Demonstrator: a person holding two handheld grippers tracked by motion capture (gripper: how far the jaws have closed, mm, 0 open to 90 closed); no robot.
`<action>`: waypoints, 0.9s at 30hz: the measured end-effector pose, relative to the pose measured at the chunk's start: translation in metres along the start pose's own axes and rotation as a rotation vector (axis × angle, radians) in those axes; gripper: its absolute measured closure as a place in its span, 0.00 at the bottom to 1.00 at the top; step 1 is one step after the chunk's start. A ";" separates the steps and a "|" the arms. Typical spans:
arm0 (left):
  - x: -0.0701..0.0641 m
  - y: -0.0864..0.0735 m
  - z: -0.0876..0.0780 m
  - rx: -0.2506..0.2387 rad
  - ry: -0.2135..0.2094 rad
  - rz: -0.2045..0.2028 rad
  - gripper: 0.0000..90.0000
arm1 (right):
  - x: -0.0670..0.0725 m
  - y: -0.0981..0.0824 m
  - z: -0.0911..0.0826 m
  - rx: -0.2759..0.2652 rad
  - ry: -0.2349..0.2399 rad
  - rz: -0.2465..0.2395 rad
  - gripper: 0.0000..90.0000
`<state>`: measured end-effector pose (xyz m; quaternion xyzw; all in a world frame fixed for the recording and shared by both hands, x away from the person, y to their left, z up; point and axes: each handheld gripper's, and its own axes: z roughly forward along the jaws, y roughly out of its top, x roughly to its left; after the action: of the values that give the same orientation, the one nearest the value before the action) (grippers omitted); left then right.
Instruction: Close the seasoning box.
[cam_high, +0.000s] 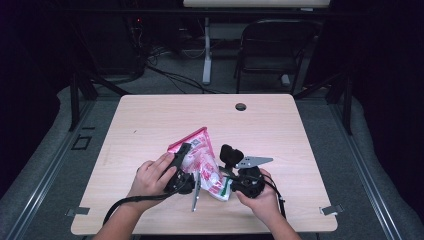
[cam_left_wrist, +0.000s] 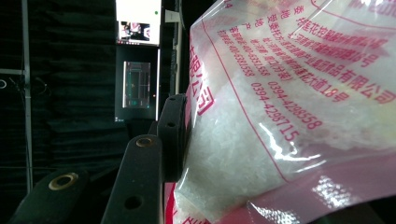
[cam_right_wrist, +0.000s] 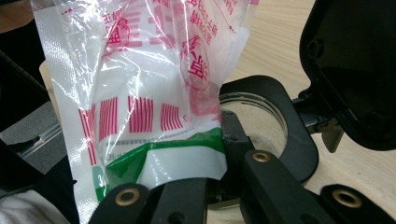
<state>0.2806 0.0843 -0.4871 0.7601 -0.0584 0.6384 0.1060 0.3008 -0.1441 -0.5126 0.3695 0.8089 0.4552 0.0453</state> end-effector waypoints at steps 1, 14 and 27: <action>0.000 0.000 0.000 0.000 0.000 -0.001 0.72 | 0.000 0.000 0.000 0.005 0.002 -0.006 1.00; 0.001 0.000 0.000 0.000 0.010 0.008 0.72 | 0.000 0.000 0.001 -0.006 -0.003 0.001 1.00; 0.002 0.001 -0.001 0.009 0.007 0.009 0.72 | 0.000 0.000 0.001 -0.010 -0.005 0.005 1.00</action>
<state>0.2795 0.0832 -0.4849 0.7582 -0.0588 0.6417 0.0999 0.3014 -0.1430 -0.5130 0.3725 0.8054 0.4586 0.0480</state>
